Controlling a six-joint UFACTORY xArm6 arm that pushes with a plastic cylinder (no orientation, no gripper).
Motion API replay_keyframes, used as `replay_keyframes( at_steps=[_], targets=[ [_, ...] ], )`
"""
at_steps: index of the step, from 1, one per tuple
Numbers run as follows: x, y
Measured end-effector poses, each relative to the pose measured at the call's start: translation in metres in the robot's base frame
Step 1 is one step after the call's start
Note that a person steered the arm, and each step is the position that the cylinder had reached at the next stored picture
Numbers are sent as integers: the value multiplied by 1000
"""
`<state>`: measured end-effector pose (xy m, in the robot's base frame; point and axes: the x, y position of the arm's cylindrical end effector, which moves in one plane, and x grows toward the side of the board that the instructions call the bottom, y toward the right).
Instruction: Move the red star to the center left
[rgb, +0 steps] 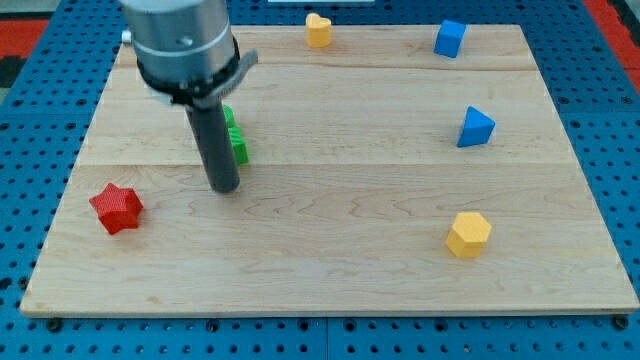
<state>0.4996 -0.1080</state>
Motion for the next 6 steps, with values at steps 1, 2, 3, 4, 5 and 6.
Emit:
replay_keyframes(
  at_steps=[1, 2, 3, 4, 5, 6],
  targets=[
    [68, -26],
    [61, -92],
    [46, -122],
    [-8, -83],
    [-64, -82],
    [-57, -48]
  ],
)
